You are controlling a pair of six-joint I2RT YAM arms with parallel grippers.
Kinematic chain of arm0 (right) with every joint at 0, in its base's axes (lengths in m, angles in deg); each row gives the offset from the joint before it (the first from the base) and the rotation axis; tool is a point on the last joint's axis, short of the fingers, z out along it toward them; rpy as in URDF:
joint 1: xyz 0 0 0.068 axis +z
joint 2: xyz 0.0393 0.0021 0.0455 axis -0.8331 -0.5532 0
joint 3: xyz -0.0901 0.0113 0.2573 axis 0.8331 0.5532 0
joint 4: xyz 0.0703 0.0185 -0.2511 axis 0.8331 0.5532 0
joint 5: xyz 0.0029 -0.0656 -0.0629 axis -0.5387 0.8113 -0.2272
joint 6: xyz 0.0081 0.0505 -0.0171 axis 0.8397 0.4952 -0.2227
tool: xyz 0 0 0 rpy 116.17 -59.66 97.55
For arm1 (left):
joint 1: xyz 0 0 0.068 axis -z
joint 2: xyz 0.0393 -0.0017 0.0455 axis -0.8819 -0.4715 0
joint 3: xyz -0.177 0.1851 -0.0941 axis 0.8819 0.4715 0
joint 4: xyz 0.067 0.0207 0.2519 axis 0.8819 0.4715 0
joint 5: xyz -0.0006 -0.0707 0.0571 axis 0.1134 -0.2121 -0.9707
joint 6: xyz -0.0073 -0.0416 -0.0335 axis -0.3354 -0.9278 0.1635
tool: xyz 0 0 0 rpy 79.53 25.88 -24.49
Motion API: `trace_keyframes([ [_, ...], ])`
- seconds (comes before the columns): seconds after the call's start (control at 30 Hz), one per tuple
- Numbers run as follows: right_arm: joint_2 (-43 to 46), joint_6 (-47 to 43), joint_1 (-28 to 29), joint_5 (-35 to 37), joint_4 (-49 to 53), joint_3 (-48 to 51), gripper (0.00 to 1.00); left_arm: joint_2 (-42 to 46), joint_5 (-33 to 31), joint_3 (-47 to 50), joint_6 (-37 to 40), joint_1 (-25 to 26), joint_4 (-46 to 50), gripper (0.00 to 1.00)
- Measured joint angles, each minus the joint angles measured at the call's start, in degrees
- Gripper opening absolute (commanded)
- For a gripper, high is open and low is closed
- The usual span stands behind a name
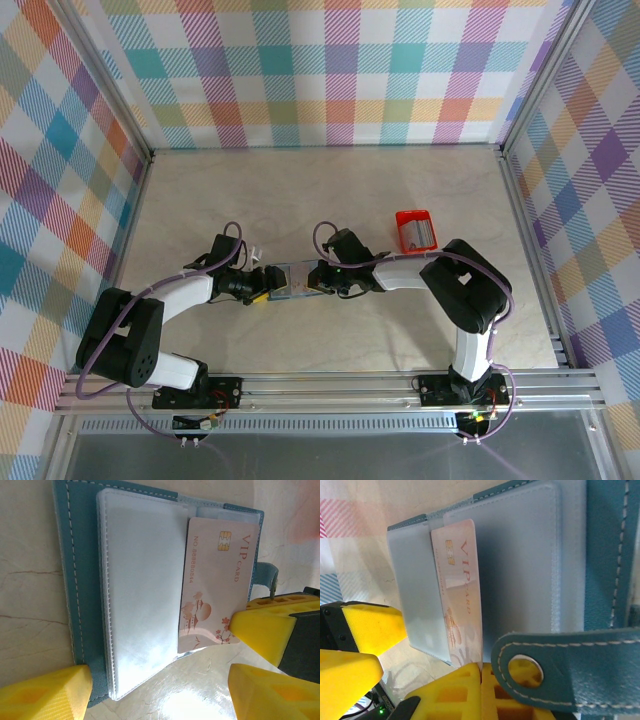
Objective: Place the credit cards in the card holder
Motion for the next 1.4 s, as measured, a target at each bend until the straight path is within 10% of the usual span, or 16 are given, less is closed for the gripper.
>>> trace_keyframes([
  [1.4, -4.90, 0.02, 2.34, -2.21, 4.15, -7.67, 0.02, 0.00, 0.11, -0.13, -0.02, 0.00, 0.04, 0.73],
])
